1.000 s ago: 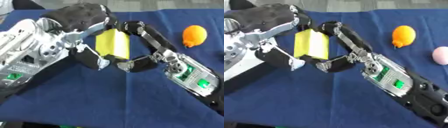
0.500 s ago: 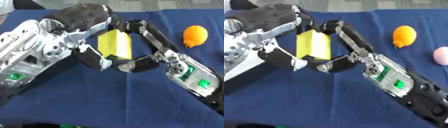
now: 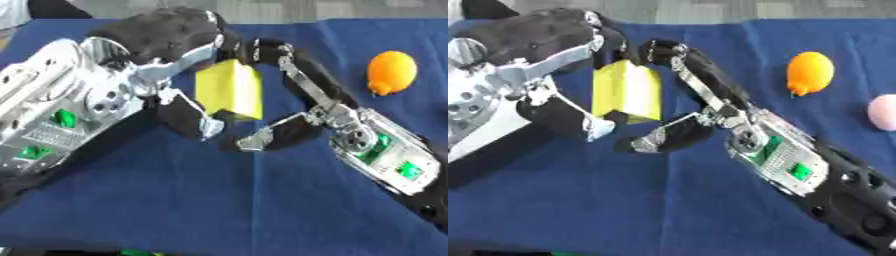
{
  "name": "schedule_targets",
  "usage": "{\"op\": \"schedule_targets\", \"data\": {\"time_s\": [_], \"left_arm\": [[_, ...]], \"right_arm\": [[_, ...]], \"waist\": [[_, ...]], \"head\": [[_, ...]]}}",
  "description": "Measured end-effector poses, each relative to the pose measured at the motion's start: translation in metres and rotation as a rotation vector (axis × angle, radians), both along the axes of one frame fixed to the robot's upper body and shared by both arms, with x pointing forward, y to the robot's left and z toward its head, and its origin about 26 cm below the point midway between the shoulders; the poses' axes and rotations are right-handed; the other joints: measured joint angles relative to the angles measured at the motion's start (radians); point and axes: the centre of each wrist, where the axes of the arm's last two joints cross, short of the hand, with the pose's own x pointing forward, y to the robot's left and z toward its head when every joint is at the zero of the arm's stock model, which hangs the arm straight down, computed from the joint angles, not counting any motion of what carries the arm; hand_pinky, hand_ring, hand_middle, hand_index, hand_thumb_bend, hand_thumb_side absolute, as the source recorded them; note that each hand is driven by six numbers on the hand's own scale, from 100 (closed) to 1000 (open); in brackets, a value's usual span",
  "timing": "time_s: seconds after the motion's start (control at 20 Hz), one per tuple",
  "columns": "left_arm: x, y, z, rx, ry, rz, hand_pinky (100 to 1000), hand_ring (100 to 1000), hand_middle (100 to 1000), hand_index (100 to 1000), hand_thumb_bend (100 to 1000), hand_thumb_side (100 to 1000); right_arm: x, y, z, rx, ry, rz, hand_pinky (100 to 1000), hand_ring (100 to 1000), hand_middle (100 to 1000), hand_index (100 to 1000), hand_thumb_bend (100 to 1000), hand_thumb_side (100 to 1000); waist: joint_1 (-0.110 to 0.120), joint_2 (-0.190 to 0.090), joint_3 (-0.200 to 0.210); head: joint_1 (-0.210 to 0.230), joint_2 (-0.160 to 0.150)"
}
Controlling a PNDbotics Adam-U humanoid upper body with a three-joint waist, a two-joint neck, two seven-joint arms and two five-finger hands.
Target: Pick up the objects with one hand, pass them to the other hand, and then place them into the box on the other side of the table.
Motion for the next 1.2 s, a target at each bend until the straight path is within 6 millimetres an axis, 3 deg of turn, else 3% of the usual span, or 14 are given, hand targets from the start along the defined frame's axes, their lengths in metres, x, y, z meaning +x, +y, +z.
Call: {"op": "schedule_targets", "data": {"time_s": [0.4, 0.55, 1.2], "left_arm": [[-0.001, 0.014, 0.005, 0.024, -0.005, 0.015, 608, 502, 326, 391, 179, 187], [0.002, 0.023, 0.005, 0.011, 0.004, 0.044, 612, 498, 321, 385, 116, 183], [0.020, 0.084, 0.014, -0.126, 0.017, 0.262, 606, 491, 319, 382, 100, 172]], "right_arm": [[-0.002, 0.001, 0.003, 0.002, 0.000, -0.043, 809, 814, 753, 881, 724, 281], [-0.002, 0.001, 0.003, 0.006, 0.005, -0.049, 809, 812, 750, 875, 705, 267], [-0.002, -0.001, 0.003, 0.002, 0.007, -0.048, 813, 809, 748, 867, 695, 264]], "waist": [[0.000, 0.000, -0.001], [0.000, 0.000, -0.001], [0.000, 0.000, -0.008]], "head": [[0.001, 0.000], [0.002, 0.000], [0.038, 0.000]]}}
